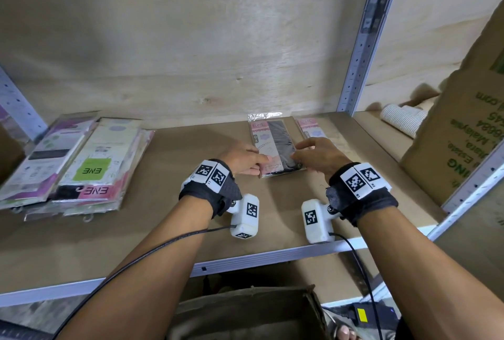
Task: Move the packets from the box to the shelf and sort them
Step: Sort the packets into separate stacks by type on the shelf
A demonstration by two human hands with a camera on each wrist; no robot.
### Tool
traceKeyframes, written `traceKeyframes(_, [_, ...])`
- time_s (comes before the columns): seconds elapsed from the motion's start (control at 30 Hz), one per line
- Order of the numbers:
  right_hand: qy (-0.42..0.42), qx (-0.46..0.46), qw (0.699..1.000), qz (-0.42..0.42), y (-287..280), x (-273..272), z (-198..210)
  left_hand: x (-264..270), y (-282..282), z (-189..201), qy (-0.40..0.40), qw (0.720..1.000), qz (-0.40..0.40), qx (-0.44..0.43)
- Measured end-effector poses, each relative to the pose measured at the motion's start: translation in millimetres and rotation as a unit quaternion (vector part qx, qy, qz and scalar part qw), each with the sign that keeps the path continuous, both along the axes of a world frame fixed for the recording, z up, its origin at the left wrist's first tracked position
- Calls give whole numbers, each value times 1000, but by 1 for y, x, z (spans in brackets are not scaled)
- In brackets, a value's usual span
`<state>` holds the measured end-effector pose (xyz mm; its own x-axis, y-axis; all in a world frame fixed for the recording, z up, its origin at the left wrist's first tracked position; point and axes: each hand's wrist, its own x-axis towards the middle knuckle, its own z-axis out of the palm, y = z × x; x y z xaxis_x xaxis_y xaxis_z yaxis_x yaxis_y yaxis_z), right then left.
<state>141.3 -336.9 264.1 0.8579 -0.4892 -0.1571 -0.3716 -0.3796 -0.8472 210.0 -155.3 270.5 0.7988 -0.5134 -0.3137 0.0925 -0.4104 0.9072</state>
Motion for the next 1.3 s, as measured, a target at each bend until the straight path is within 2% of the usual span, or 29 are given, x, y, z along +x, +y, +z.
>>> traceKeyframes(0.2, [5,-8,1000,-4,-3,-3,2,-3,1,3,6,1000,1,1])
traceKeyframes(0.33, [-1,-26,1000,-14,2,-5,6,6,16,5,-19,999,39,11])
traceKeyframes(0.43, [-36,18,999,13,17,-6,13,15,43,7,-54,996,74,4])
traceKeyframes(0.57, [-70,71,992,75,54,-10,24,19,93,14,-95,988,119,3])
traceKeyframes(0.8, [-54,117,978,165,132,8,28,18,189,37,-158,964,215,2])
traceKeyframes(1.03, [-11,112,966,232,221,50,28,26,270,43,-155,931,330,1])
traceKeyframes(1.23, [31,163,959,230,291,87,24,30,315,39,-153,911,384,10])
traceKeyframes(1.3, [43,147,962,225,309,100,18,30,325,36,-149,909,389,12])
